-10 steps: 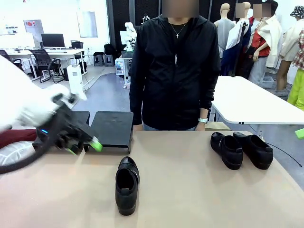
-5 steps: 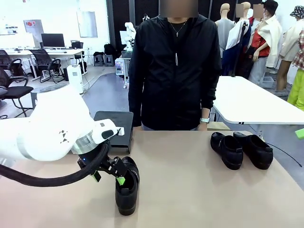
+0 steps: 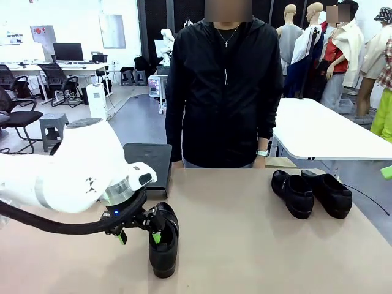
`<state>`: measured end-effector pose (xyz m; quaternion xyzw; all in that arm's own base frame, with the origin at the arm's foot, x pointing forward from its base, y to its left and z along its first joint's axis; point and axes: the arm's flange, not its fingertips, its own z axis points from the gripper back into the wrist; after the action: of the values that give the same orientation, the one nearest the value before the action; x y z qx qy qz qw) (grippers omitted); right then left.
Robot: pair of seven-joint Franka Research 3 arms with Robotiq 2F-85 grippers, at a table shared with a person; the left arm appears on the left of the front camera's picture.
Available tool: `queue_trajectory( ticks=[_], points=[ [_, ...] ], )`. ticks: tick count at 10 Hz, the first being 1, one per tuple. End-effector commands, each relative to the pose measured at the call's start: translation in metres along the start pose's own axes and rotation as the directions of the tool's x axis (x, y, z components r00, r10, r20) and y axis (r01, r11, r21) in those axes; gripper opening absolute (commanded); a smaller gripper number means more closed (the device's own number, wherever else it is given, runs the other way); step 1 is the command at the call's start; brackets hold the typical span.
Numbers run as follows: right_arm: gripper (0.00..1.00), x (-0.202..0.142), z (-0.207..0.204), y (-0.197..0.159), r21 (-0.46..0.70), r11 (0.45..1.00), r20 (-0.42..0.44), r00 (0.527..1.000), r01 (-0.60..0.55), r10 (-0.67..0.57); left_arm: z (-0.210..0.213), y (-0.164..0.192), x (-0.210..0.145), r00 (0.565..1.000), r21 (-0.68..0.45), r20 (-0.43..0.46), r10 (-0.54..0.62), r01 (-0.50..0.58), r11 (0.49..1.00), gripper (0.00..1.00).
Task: Organize the shoes by placing them on the stand.
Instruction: Place the Shoe from the middle of the table onto the Shoes Stand.
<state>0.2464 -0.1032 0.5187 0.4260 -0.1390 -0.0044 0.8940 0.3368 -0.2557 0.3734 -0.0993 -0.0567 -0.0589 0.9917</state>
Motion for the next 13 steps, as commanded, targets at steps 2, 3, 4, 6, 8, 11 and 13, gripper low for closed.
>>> queue_trajectory(
  ticks=[2, 3, 4, 6, 8, 11, 13],
  points=[
    [1.00, 0.002, 0.000, 0.003, 0.029, 1.000, 0.011, 1.000, 0.002, -0.002, -0.017, -0.014, 0.022, 0.983, 0.040, 0.069, 0.171, -0.174, 0.984, 1.00],
    [1.00, 0.002, 0.000, 0.003, 0.029, 1.000, 0.011, 1.000, 0.002, -0.002, -0.024, -0.011, 0.028, 0.973, 0.052, 0.087, 0.214, -0.219, 0.974, 1.00],
    [1.00, 0.002, 0.000, 0.003, 0.029, 1.000, 0.011, 1.000, 0.002, -0.002, -0.032, -0.009, 0.032, 0.970, 0.060, 0.074, 0.231, -0.236, 0.970, 1.00],
    [1.00, 0.002, 0.000, 0.003, 0.029, 1.000, 0.011, 1.000, 0.002, -0.002, -0.035, -0.006, 0.035, 0.964, 0.060, 0.096, 0.247, -0.253, 0.966, 1.00],
    [1.00, 0.002, 0.000, 0.003, 0.029, 1.000, 0.011, 1.000, 0.002, -0.002, -0.033, -0.006, 0.037, 0.962, 0.065, 0.099, 0.254, -0.261, 0.963, 0.00],
    [1.00, 0.002, 0.000, 0.003, 0.029, 1.000, 0.011, 1.000, 0.002, -0.002, -0.031, -0.007, 0.039, 0.961, 0.076, 0.102, 0.259, -0.267, 0.961, 0.00],
    [1.00, 0.002, 0.000, 0.003, 0.029, 1.000, 0.011, 1.000, 0.002, -0.002, -0.032, -0.008, 0.040, 0.967, 0.092, 0.102, 0.234, -0.244, 0.965, 0.00]
  ],
)
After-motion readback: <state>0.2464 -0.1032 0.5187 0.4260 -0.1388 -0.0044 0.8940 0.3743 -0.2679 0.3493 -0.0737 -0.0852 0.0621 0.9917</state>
